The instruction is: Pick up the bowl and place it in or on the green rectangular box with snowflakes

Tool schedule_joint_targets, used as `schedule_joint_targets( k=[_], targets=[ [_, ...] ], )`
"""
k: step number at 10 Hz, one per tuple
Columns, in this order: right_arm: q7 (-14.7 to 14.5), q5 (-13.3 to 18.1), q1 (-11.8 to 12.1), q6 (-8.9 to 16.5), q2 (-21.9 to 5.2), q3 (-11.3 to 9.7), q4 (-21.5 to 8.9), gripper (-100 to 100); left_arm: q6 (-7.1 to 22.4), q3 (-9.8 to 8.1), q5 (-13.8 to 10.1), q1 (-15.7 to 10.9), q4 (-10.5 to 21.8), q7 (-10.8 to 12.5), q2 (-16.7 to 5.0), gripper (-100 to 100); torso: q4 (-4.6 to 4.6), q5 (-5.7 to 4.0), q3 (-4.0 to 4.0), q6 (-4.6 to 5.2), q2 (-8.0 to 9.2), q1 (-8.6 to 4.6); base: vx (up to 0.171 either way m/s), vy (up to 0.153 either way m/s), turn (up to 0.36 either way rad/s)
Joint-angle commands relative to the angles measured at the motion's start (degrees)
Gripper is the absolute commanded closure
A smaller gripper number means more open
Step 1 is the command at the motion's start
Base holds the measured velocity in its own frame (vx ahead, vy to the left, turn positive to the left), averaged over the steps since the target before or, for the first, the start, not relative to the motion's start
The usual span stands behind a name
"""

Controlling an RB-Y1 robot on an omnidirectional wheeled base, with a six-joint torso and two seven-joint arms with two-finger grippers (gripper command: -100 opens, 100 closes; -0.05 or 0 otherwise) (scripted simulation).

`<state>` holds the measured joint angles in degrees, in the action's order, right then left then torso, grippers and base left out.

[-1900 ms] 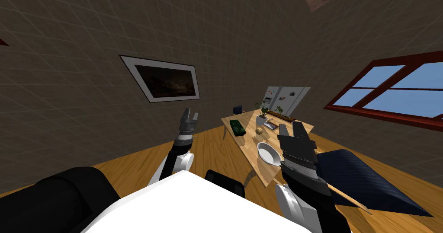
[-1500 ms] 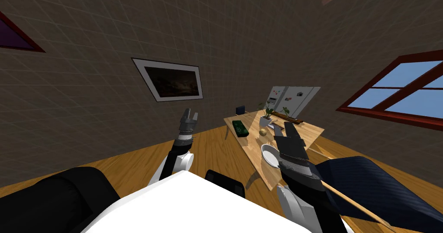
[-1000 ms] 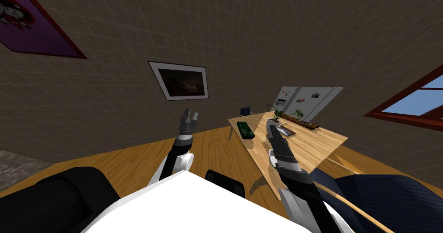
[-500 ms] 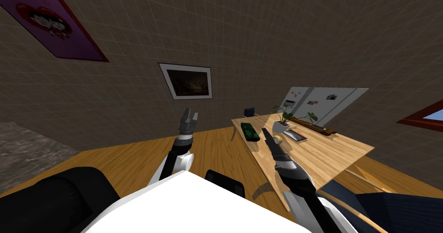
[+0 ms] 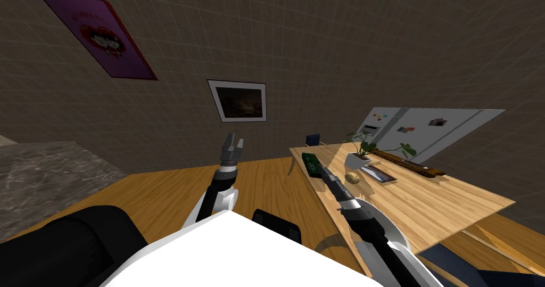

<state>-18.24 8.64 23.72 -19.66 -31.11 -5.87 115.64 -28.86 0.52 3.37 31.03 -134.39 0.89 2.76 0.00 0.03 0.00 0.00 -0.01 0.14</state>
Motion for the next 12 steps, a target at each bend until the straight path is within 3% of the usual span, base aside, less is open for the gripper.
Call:
schedule_joint_targets(
  k=[1,5,6,8,11,12],
  targets=[
    [-0.82,0.59,0.45,-0.14,-2.15,-0.13,-1.38,-100,0.00,0.00,0.00,0.00,0.00,0.00,0.00,0,0.00,0.00,0.00,0.00,0.00,0.00,0.002,0.034,0.047],
    [-4.01,4.11,-0.01,0.70,-9.39,-1.58,-8.28,-100,0.00,-0.01,0.00,0.01,0.00,0.00,0.00,0,0.01,0.00,0.01,0.04,0.01,-0.03,0.003,0.039,0.111],
    [-4.01,4.11,-0.01,0.70,-9.57,-1.58,-8.28,-100,0.00,0.00,0.00,0.00,0.00,0.00,0.00,0,0.01,-0.01,0.02,0.02,0.03,-0.03,-0.004,0.026,0.050],
    [-6.08,6.83,-0.13,1.06,-13.80,-2.71,-12.67,-100,0.00,0.00,0.00,0.00,0.00,0.00,0.00,0,0.01,-0.01,0.02,0.02,0.03,-0.05,0.001,0.041,0.136],
    [-7.08,8.28,-0.13,1.18,-16.70,-3.31,-15.76,-100,0.00,0.00,0.00,0.00,0.00,0.00,0.00,0,0.01,0.00,0.02,0.04,0.04,-0.02,0.002,0.033,0.049],
    [-8.05,9.79,-0.09,1.26,-18.76,-3.94,-18.28,-100,0.00,-0.01,0.00,0.01,0.00,0.00,0.00,0,0.01,-0.01,0.02,0.04,0.03,-0.06,0.003,0.026,0.101]
  ],
)
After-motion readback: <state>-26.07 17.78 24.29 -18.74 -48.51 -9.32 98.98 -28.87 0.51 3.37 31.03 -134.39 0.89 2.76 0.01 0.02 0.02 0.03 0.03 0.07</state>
